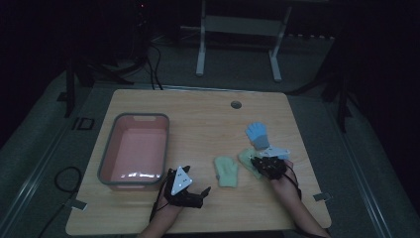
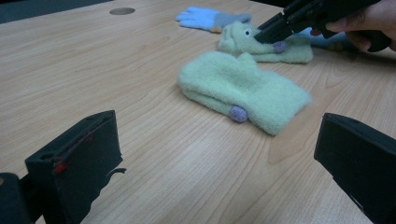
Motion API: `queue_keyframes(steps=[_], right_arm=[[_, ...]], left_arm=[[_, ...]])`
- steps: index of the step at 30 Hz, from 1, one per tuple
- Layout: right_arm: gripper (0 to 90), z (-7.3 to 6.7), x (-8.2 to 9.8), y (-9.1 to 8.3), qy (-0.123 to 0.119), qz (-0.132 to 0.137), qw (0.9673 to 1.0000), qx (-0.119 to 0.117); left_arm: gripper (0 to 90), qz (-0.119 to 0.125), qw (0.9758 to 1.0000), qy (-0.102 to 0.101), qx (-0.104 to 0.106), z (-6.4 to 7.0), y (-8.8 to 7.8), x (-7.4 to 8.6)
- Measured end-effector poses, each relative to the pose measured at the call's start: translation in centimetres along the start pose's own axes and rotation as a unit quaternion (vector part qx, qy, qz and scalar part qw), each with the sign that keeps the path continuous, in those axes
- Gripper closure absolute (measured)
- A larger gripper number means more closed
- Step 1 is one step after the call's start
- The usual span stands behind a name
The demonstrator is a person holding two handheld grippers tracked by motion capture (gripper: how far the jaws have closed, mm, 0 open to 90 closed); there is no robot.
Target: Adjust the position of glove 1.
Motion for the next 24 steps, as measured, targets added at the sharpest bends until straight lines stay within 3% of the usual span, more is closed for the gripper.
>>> queue_keyframes(steps=[2, 3, 7, 8, 9, 10, 14, 15, 16, 17, 18, 24], right_arm=[[84.7, 0.0, -0.1, -0.1, 0.009, 0.001, 1.0, 0.004], [84.9, -0.3, -0.9, -0.9, 0.017, 0.014, 0.9996, 0.019], [84.9, -0.9, -2.1, -2.4, 0.023, 0.031, 0.9987, 0.033], [84.9, -1.0, -2.8, -3.4, 0.038, 0.041, 0.9974, 0.046], [84.9, -1.0, -2.8, -3.4, 0.038, 0.041, 0.9974, 0.046], [84.9, -1.1, -3.4, -4.3, 0.062, 0.05, 0.9956, 0.05], [85.0, -1.1, -3.9, -5.4, 0.089, 0.056, 0.9921, 0.068], [85.0, -0.8, -4.0, -5.9, 0.11, 0.06, 0.9887, 0.082], [85.0, -0.5, -3.9, -6.3, 0.109, 0.063, 0.9864, 0.106], [85.0, -0.5, -3.9, -6.3, 0.109, 0.063, 0.9864, 0.106], [85.0, -0.3, -3.9, -6.8, 0.129, 0.069, 0.9822, 0.119], [85.0, -0.7, -3.6, -7.4, 0.141, 0.069, 0.9773, 0.142]], left_arm=[[0.9, 0.0, 1.0, 0.0, 0.0, 0.0, 0.0, 0.0], [0.8, 0.0, 1.0, 0.0, 0.0, 0.0, 0.0, 0.0], [0.9, -0.001, 1.0, 0.0, 0.0, 0.0, 0.0, 0.0], [0.9, -0.001, 1.0, 0.0, 0.0, 0.0, 0.0, 0.0], [0.9, -0.001, 1.0, 0.001, 0.0, 0.0, 0.0, 0.0], [0.9, -0.001, 1.0, 0.001, 0.0, 0.0, 0.0, 0.0], [0.9, -0.001, 1.0, 0.002, 0.0, 0.0, 0.0, 0.0], [0.9, -0.001, 1.0, 0.003, 0.0, 0.0, 0.0, 0.0], [0.9, -0.002, 1.0, 0.003, -0.001, 0.0, 0.0, 0.0], [0.9, -0.002, 1.0, 0.004, -0.001, 0.1, 0.0, 0.0], [0.9, -0.002, 1.0, 0.005, -0.001, 0.1, 0.1, 0.0], [3.8, -0.002, 1.0, 0.008, -0.002, 0.1, 0.0, 0.0]])
Point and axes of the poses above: each handheld gripper's, and its own axes: y roughly forward along the jaws, x roughly out of its underside, z roughly to its right, the point moved 10 cm from there along y, roughly forward along the jaws, and after that the axes turned 6 degrees about y, right-handed, at the moved point
